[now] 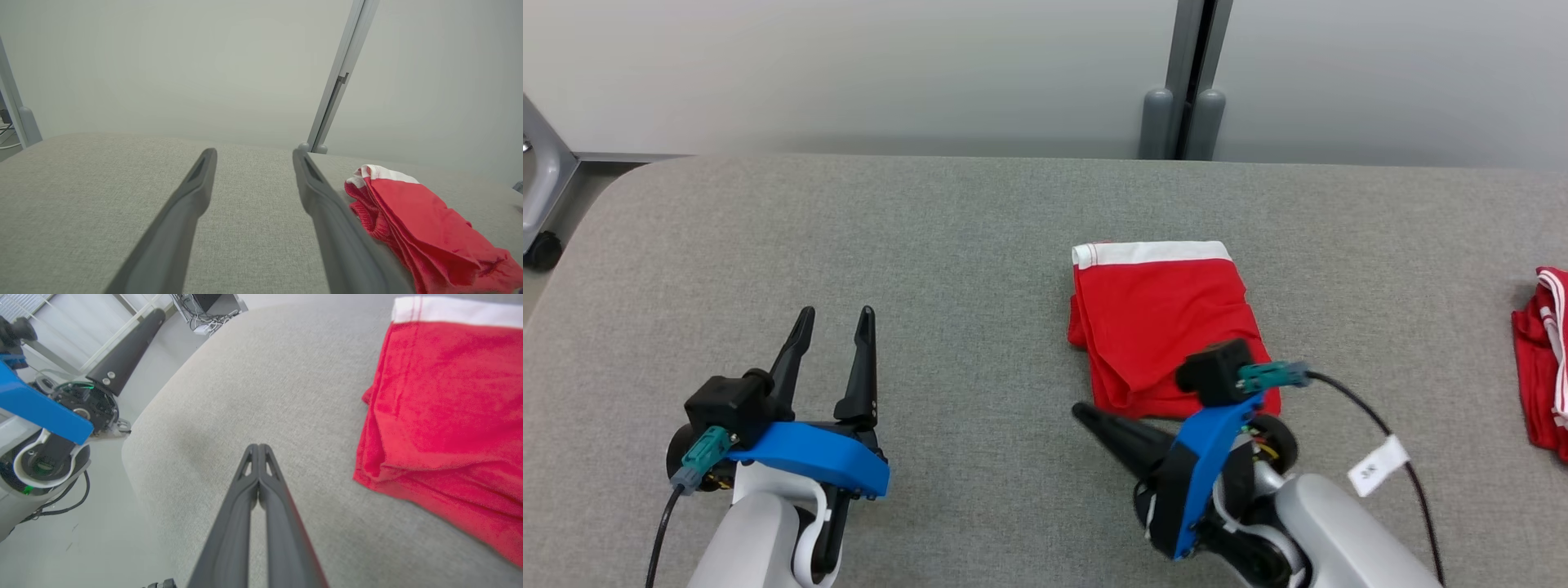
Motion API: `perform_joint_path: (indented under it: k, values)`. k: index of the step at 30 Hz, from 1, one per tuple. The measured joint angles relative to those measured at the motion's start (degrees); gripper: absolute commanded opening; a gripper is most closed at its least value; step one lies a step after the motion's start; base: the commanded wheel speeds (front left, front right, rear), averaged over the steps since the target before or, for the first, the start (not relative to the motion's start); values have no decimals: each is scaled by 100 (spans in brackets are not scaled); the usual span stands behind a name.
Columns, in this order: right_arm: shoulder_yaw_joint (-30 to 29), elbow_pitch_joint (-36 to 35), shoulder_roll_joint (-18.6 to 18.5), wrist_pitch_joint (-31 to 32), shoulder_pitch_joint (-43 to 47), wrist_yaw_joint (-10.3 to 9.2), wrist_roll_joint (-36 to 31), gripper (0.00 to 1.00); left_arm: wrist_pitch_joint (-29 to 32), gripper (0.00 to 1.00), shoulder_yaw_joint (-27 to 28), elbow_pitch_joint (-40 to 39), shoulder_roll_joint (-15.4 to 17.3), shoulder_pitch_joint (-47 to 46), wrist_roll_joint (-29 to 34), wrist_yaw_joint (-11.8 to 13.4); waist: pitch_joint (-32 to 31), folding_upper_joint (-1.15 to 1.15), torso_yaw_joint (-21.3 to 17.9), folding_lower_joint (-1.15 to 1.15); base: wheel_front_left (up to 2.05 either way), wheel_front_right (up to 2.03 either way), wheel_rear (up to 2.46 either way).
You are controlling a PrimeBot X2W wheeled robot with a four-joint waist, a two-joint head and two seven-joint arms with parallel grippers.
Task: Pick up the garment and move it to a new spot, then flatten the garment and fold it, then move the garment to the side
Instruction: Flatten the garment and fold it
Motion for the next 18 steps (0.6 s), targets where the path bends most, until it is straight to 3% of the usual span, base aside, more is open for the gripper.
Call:
perform_joint_path:
  k: [9,10,11,18]
  values:
    - [-2128,-561,-102,-1492,722,0,-1291,0,0,100,175,-142,-78,237,77,0,-224,0,-172,0,0,0,0]
    - [-2345,-617,-68,-1628,827,0,-1460,31,0,100,212,-171,-82,267,98,0,-242,0,-193,0,0,0,0]
    - [-2552,-678,-27,-1768,940,0,-1600,100,0,100,263,-216,-91,314,120,0,-257,0,-220,0,0,0,0]
    - [-3508,-1072,193,-2274,1477,0,-2452,100,-1,100,641,-503,-125,692,235,27,-351,0,-459,0,0,0,0]
